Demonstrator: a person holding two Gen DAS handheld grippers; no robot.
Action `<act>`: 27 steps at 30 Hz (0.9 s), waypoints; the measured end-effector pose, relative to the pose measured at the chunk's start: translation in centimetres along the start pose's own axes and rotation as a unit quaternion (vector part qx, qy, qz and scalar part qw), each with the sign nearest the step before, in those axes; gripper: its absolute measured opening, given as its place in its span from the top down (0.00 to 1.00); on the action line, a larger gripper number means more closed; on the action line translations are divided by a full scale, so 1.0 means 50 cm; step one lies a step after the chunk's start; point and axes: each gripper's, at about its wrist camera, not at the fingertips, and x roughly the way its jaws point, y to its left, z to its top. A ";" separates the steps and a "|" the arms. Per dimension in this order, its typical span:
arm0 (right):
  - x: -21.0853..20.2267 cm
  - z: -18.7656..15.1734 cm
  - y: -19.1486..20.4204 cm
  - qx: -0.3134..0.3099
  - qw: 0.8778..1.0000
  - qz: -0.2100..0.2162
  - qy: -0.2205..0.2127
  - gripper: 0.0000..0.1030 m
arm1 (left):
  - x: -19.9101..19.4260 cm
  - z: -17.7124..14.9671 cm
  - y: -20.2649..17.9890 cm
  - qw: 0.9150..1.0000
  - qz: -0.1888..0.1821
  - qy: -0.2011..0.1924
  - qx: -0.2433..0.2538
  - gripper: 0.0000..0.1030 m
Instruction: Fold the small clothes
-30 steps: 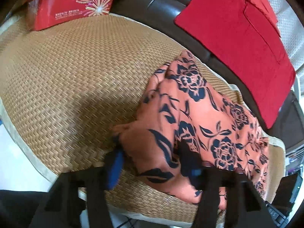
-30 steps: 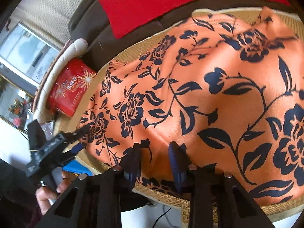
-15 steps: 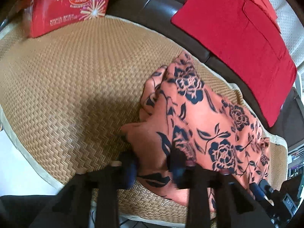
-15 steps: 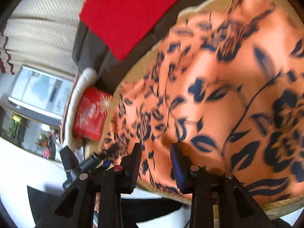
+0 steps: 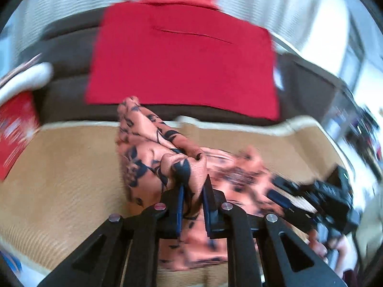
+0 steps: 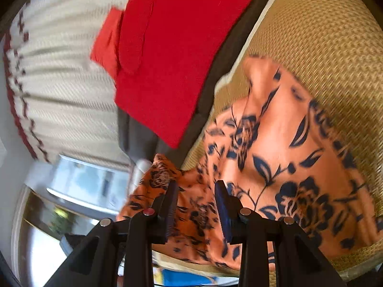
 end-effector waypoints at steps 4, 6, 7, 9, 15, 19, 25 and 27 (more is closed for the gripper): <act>-0.041 0.023 -0.038 0.049 0.998 0.049 -0.011 0.50 | 0.073 -0.027 -0.105 0.996 -0.051 0.055 0.053 0.86; -0.056 0.029 -0.059 0.078 0.995 0.057 -0.016 0.32 | 0.105 -0.052 -0.126 0.991 -0.071 0.092 0.064 0.85; -0.060 0.029 -0.063 0.084 0.995 0.058 -0.019 0.32 | 0.110 -0.061 -0.122 0.989 -0.088 0.103 0.056 0.85; -0.062 0.031 -0.065 0.083 0.995 0.055 -0.012 0.32 | 0.101 -0.077 -0.090 0.983 -0.138 0.117 0.034 0.85; -0.008 0.033 -0.038 0.054 0.998 0.025 0.018 0.31 | 0.025 -0.062 0.054 0.991 -0.120 0.060 0.006 0.46; 0.044 0.052 -0.013 0.018 0.999 -0.014 0.028 0.31 | 0.047 -0.063 0.149 0.992 -0.084 0.076 -0.046 0.46; 0.127 0.099 0.003 -0.007 0.998 -0.047 0.040 0.31 | 0.110 -0.097 0.171 0.989 -0.066 0.117 -0.055 0.46; 0.163 0.115 0.016 -0.024 0.995 -0.082 0.046 0.28 | 0.124 -0.103 0.161 0.989 -0.068 0.121 -0.047 0.46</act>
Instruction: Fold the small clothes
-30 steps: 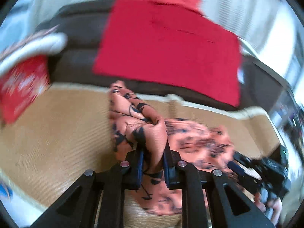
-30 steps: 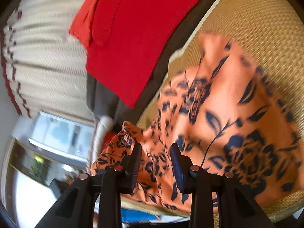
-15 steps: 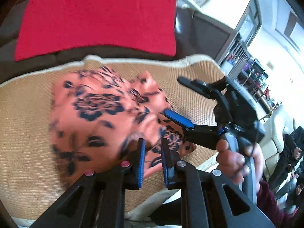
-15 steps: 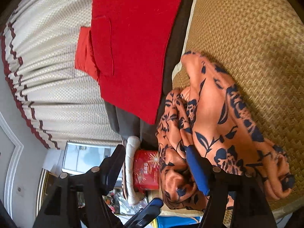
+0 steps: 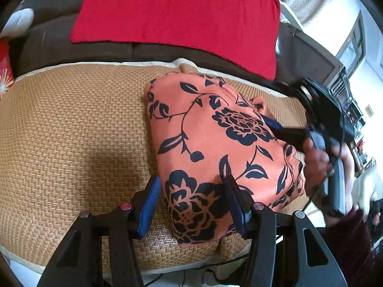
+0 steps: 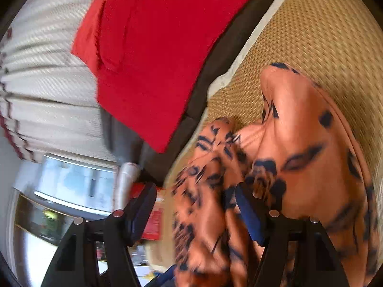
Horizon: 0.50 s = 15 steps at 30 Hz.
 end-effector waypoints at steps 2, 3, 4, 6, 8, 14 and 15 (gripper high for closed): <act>0.027 0.014 0.004 -0.017 0.999 -0.043 0.009 0.28 | 0.008 -0.001 -0.001 1.000 -0.002 0.006 0.003 0.46; 0.040 0.020 0.007 -0.020 0.998 -0.051 0.015 0.28 | 0.010 0.000 -0.001 1.000 -0.003 0.007 0.005 0.46; 0.053 0.022 0.009 -0.022 0.998 -0.050 0.025 0.28 | 0.012 0.000 0.000 1.000 -0.003 0.007 0.006 0.46; 0.066 0.014 0.014 -0.039 0.997 -0.048 0.044 0.28 | 0.021 0.002 0.002 1.000 -0.005 0.009 0.006 0.46; 0.084 -0.001 0.028 -0.067 0.995 -0.049 0.063 0.28 | 0.031 0.004 0.007 1.000 -0.008 0.009 0.002 0.46; 0.115 -0.061 0.101 -0.172 0.978 -0.077 0.094 0.85 | 0.028 -0.002 0.016 1.000 0.000 0.011 -0.005 0.46; 0.105 -0.068 0.114 -0.186 0.976 -0.078 0.081 0.86 | 0.027 0.000 0.008 1.000 0.003 0.010 -0.002 0.46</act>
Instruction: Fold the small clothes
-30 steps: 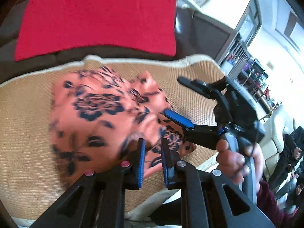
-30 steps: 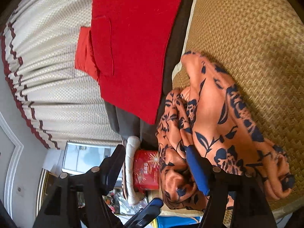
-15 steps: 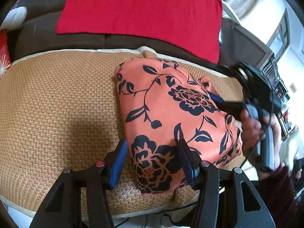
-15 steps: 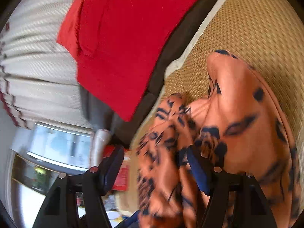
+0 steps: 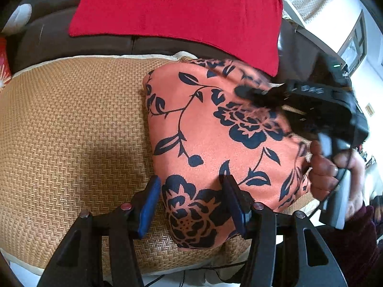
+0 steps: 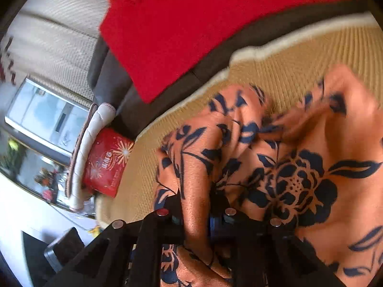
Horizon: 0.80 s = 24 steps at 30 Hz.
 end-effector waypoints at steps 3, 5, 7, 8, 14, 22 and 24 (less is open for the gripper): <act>-0.073 -0.004 0.034 -0.029 0.997 0.015 -0.064 0.86 | -0.021 0.015 -0.044 0.999 0.000 -0.018 0.028 0.46; -0.129 -0.011 0.038 -0.038 0.994 0.018 -0.105 0.86 | -0.025 0.025 -0.083 0.998 -0.007 -0.026 0.050 0.46; -0.171 -0.013 0.029 -0.038 0.990 0.013 -0.135 0.87 | -0.020 0.035 -0.128 0.997 -0.017 -0.029 0.073 0.46; -0.200 -0.015 0.006 -0.025 0.988 0.009 -0.154 0.87 | -0.011 0.039 -0.149 0.996 -0.019 -0.027 0.084 0.45; -0.188 0.005 -0.156 0.079 0.991 -0.037 -0.099 0.82 | 0.107 0.032 -0.224 0.989 0.055 0.028 0.135 0.40; -0.224 0.015 -0.210 0.141 0.980 -0.057 -0.125 0.67 | 0.052 0.015 -0.223 0.988 0.053 0.024 0.144 0.40; -0.253 0.019 -0.174 0.101 0.977 -0.054 -0.181 0.67 | 0.032 0.009 -0.215 0.988 0.054 0.018 0.146 0.40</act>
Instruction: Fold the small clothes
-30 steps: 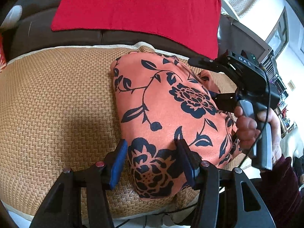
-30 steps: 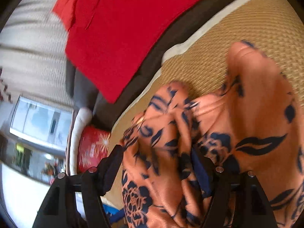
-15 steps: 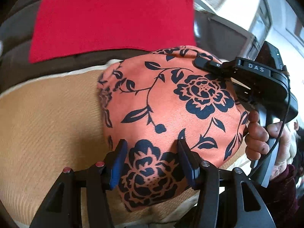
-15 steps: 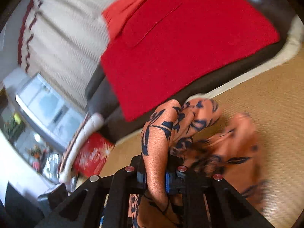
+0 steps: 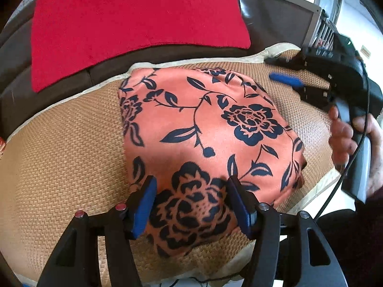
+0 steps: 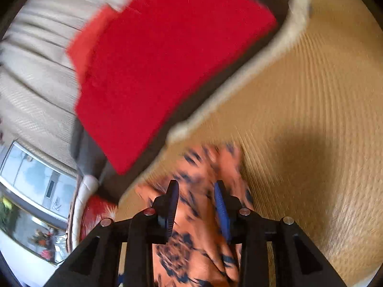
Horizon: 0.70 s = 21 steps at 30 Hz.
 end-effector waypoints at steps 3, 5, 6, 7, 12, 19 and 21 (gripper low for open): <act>0.015 0.003 0.054 -0.042 0.998 0.052 0.003 0.67 | -0.015 -0.011 0.017 1.000 0.012 -0.006 0.001 0.40; 0.049 0.006 0.093 -0.069 0.996 0.057 0.016 0.67 | -0.014 -0.015 0.029 1.000 0.018 -0.002 -0.006 0.40; 0.066 -0.003 0.103 -0.075 0.996 0.053 0.021 0.67 | -0.014 -0.018 0.047 1.000 0.018 0.002 -0.009 0.39; 0.096 -0.003 0.108 -0.073 0.996 0.045 0.033 0.67 | -0.009 -0.020 0.051 1.000 0.019 0.008 -0.012 0.37; 0.247 -0.019 0.008 0.024 0.989 -0.030 0.141 0.69 | 0.045 -0.029 0.063 0.998 0.011 0.050 -0.040 0.28; 0.088 -0.049 0.048 -0.047 0.996 0.000 0.077 0.67 | -0.020 -0.036 0.063 0.999 0.029 0.009 -0.029 0.29; 0.043 -0.066 0.061 -0.061 0.997 0.023 0.052 0.67 | -0.048 -0.032 0.052 0.999 0.044 -0.005 -0.026 0.29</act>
